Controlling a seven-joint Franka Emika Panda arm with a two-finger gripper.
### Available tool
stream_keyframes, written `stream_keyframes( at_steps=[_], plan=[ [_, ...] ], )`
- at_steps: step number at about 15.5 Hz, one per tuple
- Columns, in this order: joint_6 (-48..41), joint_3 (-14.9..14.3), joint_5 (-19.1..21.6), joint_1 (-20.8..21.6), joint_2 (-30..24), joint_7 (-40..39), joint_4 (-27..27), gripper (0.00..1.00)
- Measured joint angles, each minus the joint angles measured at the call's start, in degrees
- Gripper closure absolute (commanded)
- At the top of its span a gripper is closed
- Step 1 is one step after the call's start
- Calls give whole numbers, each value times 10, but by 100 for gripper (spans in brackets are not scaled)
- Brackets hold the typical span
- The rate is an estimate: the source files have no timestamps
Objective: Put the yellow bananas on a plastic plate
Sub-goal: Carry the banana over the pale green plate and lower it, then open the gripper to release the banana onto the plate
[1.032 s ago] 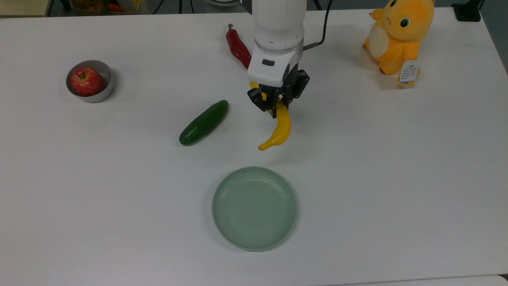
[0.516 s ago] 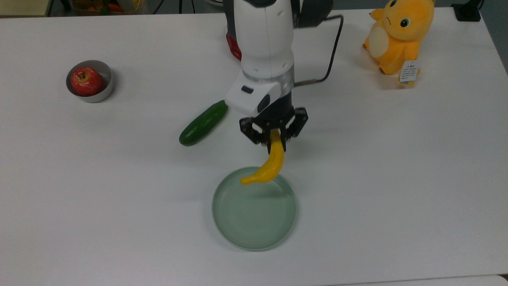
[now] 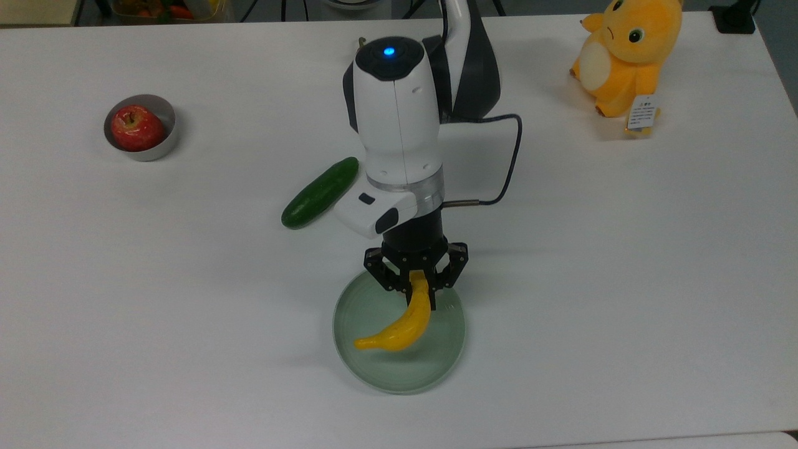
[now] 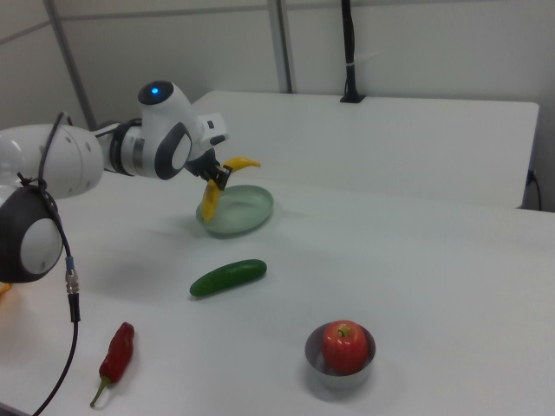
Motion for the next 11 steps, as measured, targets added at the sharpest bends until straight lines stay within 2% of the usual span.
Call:
stream_keyframes(
  at_steps=[1, 2, 3, 5, 7, 9, 11],
  plan=[
    [10, -1, 0, 0, 10, 3, 6, 84],
    [18, -1, 0, 0, 19, 6, 11, 78],
    [25, -1, 0, 0, 26, 7, 14, 65],
    [31, -1, 0, 0, 35, 8, 17, 32],
    [31, -1, 0, 0, 37, 8, 21, 15],
    [31, -1, 0, 0, 38, 8, 22, 5],
    [31, -1, 0, 0, 38, 8, 23, 2]
  ],
)
